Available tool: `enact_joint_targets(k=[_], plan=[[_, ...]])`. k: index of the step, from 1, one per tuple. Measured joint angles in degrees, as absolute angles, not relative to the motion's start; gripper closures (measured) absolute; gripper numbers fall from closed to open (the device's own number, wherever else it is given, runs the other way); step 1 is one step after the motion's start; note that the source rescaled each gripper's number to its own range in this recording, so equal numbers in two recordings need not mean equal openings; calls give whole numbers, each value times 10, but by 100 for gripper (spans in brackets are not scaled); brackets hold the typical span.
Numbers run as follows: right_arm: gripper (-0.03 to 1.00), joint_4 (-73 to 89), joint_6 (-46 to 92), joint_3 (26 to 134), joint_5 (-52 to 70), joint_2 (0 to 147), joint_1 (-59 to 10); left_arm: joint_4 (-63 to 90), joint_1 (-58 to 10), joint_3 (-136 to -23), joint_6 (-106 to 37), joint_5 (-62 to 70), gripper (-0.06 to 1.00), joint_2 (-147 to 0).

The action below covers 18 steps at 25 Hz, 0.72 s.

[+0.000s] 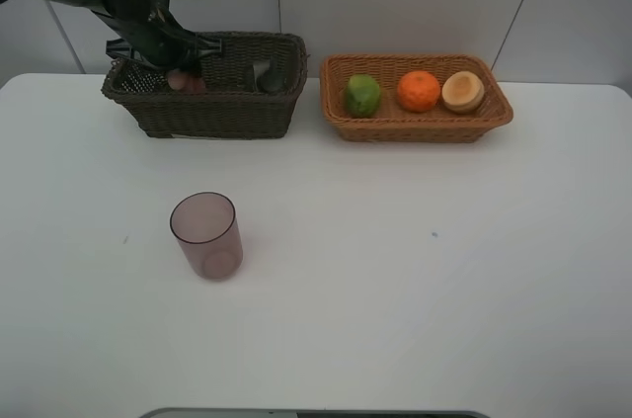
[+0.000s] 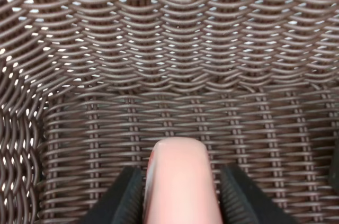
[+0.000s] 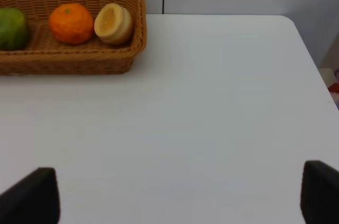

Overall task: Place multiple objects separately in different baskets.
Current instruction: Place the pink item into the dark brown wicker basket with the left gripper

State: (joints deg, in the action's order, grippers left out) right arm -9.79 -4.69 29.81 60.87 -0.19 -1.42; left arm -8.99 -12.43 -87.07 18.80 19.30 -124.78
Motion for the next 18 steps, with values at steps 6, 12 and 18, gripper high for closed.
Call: enact_joint_targets(k=[6,12,18], plan=[[5,-98,-47,298,609,-2,-14,-86,-124,-871,188,193,54,-1248],[5,-98,-47,298,609,-2,-14,-86,-124,-871,188,191,5,-1245],[5,-98,-47,298,609,-2,-14,-84,-124,-873,188,186,-1,-1222]])
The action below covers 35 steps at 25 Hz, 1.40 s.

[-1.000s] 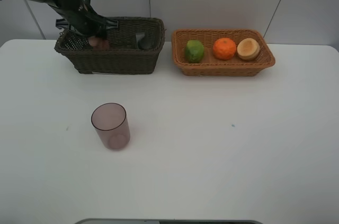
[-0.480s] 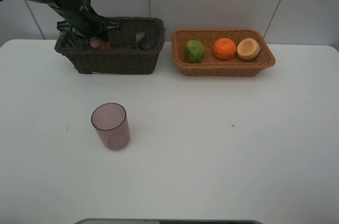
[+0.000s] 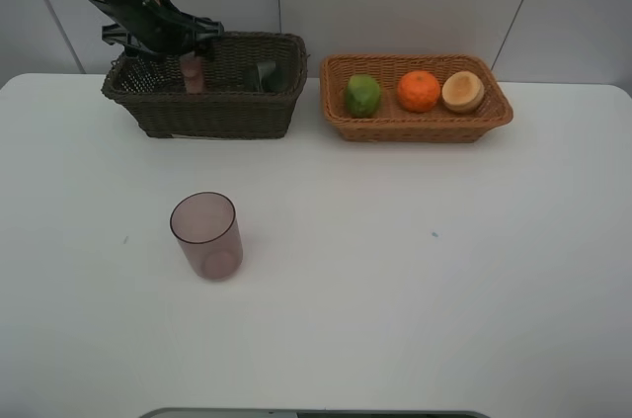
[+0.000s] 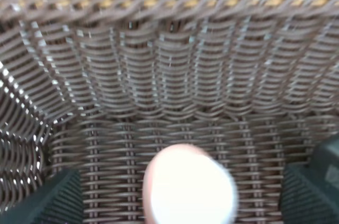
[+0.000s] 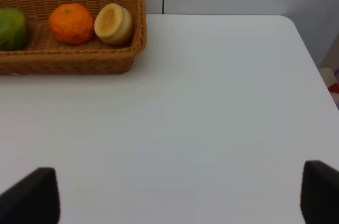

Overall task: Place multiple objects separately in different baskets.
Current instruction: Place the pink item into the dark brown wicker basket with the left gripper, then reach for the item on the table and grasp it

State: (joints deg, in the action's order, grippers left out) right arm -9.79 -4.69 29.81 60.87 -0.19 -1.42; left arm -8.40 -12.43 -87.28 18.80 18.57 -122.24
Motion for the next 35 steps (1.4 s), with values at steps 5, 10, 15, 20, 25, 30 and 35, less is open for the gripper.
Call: enact_joint_targets(k=[5,10,15,20,25,30,35], plan=[[5,-98,-47,298,609,-2,-14,-84,-124,-873,188,212,-1,-1189],[5,-98,-47,298,609,-2,-14,-84,-125,-873,148,261,-1,-1136],[5,-98,-47,298,609,-2,-14,-54,-130,-873,73,324,-1,-1073],[5,-98,-47,298,609,-2,-14,20,-136,-874,-31,416,-5,-1025],[5,-98,-47,298,609,-2,-14,93,-137,-875,-94,546,-5,-1010],[5,-98,-47,298,609,-2,-14,127,-137,-865,-125,673,-5,-1010],[5,-98,-47,298,609,-2,-14,131,-140,-825,-132,693,-5,-1007]])
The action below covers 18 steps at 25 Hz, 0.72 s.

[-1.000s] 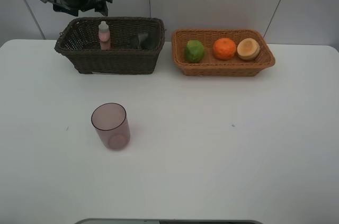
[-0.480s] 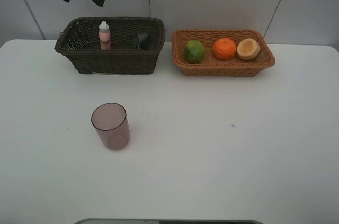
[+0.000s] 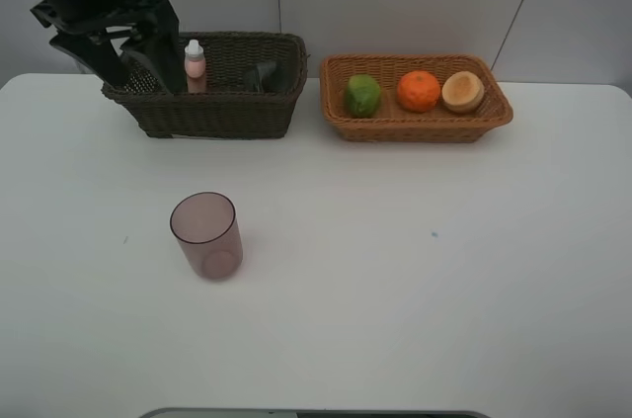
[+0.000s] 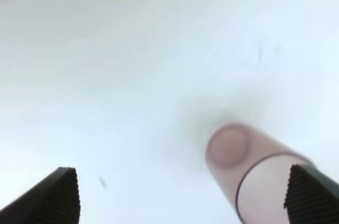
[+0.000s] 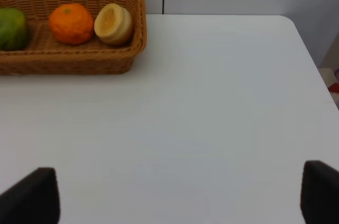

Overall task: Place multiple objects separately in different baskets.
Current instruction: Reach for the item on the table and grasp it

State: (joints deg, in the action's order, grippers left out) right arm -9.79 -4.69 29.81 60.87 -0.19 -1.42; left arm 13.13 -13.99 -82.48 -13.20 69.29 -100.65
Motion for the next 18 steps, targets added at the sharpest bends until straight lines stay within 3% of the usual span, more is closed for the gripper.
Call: enact_joint_targets(k=[11,18], plan=[[5,-98,-47,298,609,-2,-14,114,-250,-761,-138,658,-5,-980],[5,-98,-47,298,609,-2,-14,65,-277,-729,-138,653,-5,-980]])
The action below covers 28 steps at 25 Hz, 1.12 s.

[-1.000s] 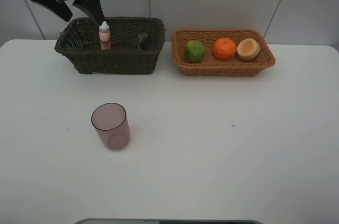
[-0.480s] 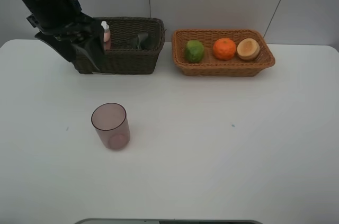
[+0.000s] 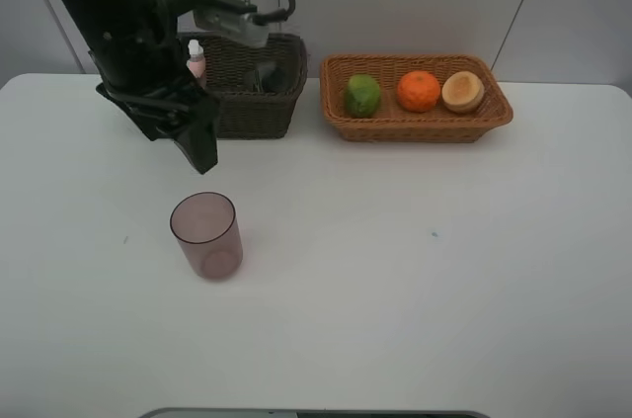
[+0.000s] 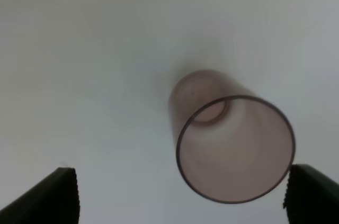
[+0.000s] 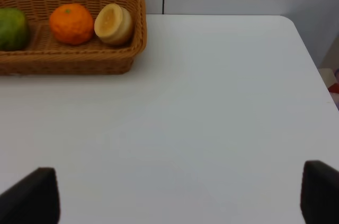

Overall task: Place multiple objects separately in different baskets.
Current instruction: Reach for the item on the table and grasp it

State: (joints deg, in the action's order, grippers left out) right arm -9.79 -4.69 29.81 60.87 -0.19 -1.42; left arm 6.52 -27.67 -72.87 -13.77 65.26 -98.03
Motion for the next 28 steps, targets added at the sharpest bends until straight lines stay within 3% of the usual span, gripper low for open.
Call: enact_joint_targets(k=[11,28], plan=[[5,-98,-47,298,609,-2,-14,31,-277,-603,-138,513,-5,-981],[5,-98,-47,298,609,-2,-14,33,-277,-591,-140,441,-5,-1074]])
